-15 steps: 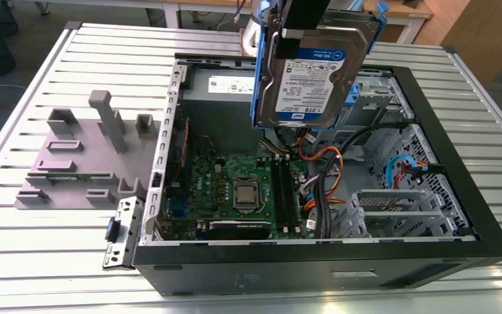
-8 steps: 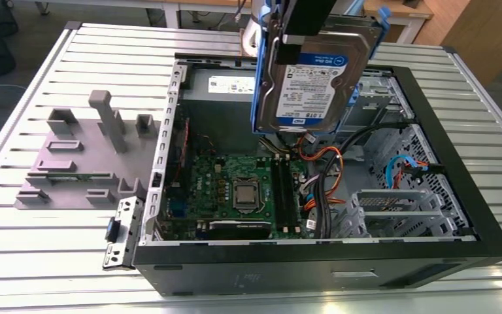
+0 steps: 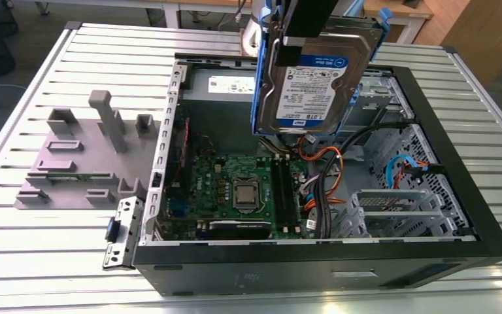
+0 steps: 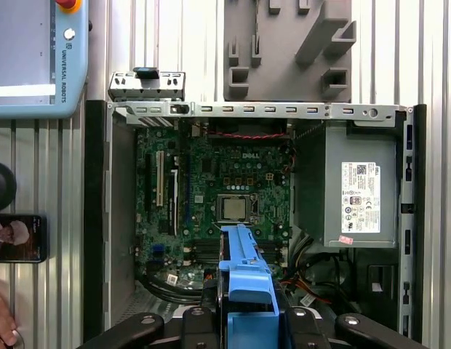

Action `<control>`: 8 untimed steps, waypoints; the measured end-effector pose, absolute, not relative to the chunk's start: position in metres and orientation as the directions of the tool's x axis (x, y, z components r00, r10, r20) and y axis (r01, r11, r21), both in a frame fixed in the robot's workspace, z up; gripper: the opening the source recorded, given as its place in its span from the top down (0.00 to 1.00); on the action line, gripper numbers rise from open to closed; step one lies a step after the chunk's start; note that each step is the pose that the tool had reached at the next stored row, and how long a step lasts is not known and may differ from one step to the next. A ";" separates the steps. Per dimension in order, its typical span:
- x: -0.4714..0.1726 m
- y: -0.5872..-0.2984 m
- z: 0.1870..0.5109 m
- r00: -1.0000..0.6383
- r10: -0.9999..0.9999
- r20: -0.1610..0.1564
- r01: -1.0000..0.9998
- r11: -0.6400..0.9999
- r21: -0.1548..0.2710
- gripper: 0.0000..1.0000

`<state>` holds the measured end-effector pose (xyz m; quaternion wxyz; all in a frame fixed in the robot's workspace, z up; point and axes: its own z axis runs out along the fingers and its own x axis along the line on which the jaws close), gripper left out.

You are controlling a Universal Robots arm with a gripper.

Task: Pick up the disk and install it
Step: 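Insert the disk into the insertion slot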

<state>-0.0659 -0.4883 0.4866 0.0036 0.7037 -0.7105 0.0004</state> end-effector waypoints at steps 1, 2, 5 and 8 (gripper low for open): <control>-0.066 -0.488 0.487 -0.010 -1.000 0.006 -1.000 0.010 0.005 0.63; -0.066 -0.488 0.487 -0.010 -1.000 0.006 -1.000 0.010 0.005 0.63; -0.066 -0.489 0.487 -0.009 -1.000 0.006 -1.000 0.009 0.005 0.63; -0.066 -0.491 0.486 -0.009 -1.000 0.006 -1.000 0.009 0.005 0.63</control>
